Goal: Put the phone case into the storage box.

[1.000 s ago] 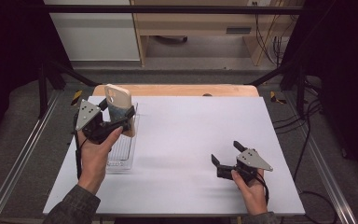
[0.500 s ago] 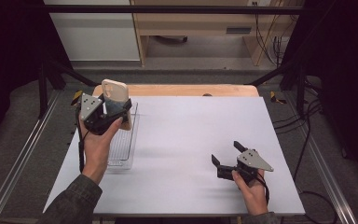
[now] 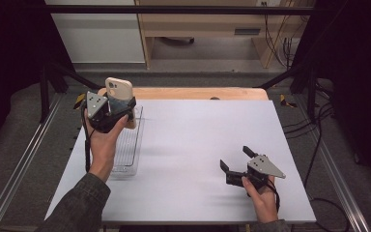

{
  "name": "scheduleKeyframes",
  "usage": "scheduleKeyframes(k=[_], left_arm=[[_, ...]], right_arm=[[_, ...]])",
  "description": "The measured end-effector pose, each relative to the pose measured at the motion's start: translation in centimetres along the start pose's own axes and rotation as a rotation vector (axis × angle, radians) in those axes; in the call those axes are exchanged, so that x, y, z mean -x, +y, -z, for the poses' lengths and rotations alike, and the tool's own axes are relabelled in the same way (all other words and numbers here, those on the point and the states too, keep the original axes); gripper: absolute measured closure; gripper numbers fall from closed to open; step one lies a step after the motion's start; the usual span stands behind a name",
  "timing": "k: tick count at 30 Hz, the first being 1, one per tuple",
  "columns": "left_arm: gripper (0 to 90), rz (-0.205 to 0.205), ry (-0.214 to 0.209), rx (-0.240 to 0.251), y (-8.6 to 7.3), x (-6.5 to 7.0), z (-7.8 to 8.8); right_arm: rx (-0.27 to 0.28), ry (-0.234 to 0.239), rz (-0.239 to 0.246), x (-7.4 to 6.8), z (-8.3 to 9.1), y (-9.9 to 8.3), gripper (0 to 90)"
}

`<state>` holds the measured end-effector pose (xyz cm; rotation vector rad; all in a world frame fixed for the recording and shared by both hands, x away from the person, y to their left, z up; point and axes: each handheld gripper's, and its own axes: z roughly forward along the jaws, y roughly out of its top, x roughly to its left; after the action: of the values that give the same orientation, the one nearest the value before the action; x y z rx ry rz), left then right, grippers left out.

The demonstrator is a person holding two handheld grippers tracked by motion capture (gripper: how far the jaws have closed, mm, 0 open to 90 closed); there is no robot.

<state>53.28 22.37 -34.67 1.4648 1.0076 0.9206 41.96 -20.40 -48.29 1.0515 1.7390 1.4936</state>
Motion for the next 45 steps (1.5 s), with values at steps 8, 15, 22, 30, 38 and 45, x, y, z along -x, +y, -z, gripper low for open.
scheduleKeyframes(k=[8,15,22,30,38,45], left_arm=[[11.5,-0.015,0.032,-0.010,-0.2,-0.4,-1.4],[11.5,-0.019,0.052,-0.009,0.3,-0.6,-2.2],[11.5,-0.005,0.083,0.005,0.8,-1.2,-2.7],[11.5,-0.014,0.109,-0.007,0.5,-1.4,-3.3],[11.4,0.001,0.134,-0.014,-0.6,-1.7,-4.7],[11.4,-0.007,0.154,-0.044,-1.8,-2.2,-6.8]], right_arm=[[0.000,0.003,-0.001,0.0,0.0,0.0,2.6],[0.005,0.003,-0.005,0.0,0.1,0.0,2.5],[0.010,0.002,-0.012,0.1,0.3,0.0,2.5],[0.016,0.001,-0.023,0.2,0.5,0.0,2.5],[0.010,0.006,-0.028,0.2,0.4,-0.1,2.5],[0.008,0.012,-0.028,0.2,0.4,-0.1,2.5]])
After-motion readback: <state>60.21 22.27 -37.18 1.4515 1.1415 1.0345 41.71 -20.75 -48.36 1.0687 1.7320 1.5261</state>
